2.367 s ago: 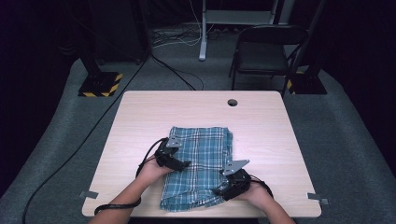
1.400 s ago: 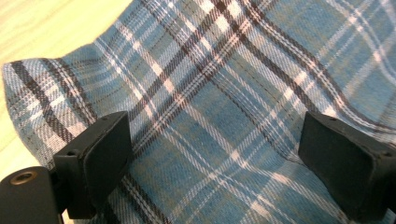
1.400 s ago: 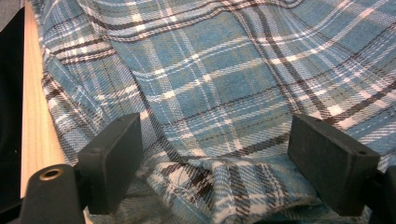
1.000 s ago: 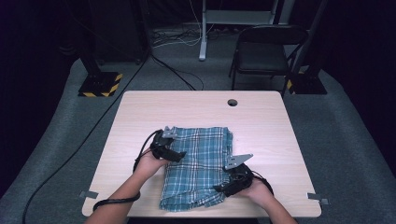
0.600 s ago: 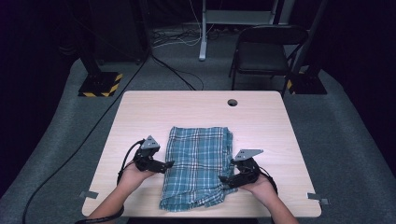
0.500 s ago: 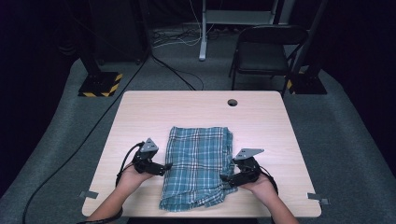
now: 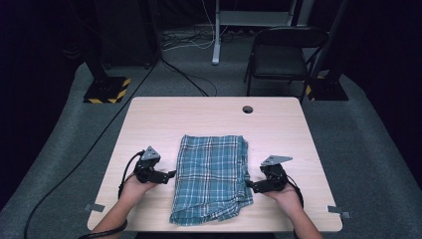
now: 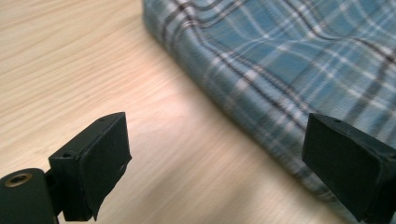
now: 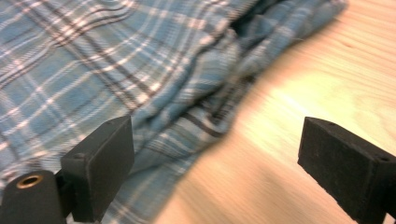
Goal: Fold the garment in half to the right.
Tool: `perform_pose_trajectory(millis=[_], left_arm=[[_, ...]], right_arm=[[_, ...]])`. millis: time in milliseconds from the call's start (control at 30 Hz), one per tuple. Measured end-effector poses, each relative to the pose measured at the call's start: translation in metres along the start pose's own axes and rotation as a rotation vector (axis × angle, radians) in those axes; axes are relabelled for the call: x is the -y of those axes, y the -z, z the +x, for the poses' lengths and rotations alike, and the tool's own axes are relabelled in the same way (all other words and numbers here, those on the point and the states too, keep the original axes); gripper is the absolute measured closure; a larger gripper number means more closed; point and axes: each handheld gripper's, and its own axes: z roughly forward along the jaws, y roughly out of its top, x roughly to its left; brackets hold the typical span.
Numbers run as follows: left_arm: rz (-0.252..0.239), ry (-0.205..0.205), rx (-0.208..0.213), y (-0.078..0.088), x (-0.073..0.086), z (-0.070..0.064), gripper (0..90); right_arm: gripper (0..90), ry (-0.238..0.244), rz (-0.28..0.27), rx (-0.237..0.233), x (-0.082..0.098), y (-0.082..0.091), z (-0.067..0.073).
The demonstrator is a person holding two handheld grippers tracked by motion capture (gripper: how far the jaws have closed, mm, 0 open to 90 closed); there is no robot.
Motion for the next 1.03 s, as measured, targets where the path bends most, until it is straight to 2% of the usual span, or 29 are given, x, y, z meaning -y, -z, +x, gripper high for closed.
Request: perform_pose_trajectory(millis=[67, 200, 267, 300, 400, 467, 567, 700, 900, 967, 1033], left_arm=[[0.007, 0.019, -0.011, 0.000, 0.003, 0.006, 7.6], [0.019, 0.056, -0.038, 0.001, 0.008, 0.018, 7.8], [0.012, 0.102, -0.027, 0.001, 0.010, 0.024, 7.8], [0.006, 0.112, -0.026, 0.002, 0.011, 0.026, 7.8], [-0.001, 0.128, -0.042, 0.004, 0.012, 0.031, 7.8], [-0.002, 0.139, -0.042, 0.004, 0.013, 0.035, 7.8], [0.009, 0.150, -0.068, 0.003, 0.014, 0.040, 7.8], [0.005, 0.205, -0.076, 0.004, 0.017, 0.049, 7.8], [-0.011, 0.262, -0.133, 0.006, 0.017, 0.060, 7.6], [-0.012, 0.294, -0.160, 0.007, 0.017, 0.064, 7.4], [-0.024, 0.328, -0.167, 0.007, 0.016, 0.068, 7.2]], right_arm=[[9.7, -0.027, -0.004, 0.020, 0.002, 0.003, -0.007], [9.9, -0.038, -0.005, 0.043, 0.004, 0.005, -0.011], [10.0, -0.048, -0.007, 0.060, 0.006, 0.008, -0.015], [10.0, -0.063, -0.009, 0.072, 0.007, 0.009, -0.018], [9.9, -0.099, -0.011, 0.099, 0.010, 0.012, -0.026], [10.0, -0.107, -0.005, 0.113, 0.013, 0.013, -0.029], [10.0, -0.121, 0.000, 0.128, 0.016, 0.016, -0.033], [9.9, -0.149, -0.008, 0.142, 0.021, 0.021, -0.040], [10.0, -0.179, -0.017, 0.167, 0.026, 0.030, -0.048], [9.9, -0.195, -0.022, 0.182, 0.029, 0.035, -0.051], [9.9, -0.207, -0.030, 0.196, 0.032, 0.040, -0.054]])
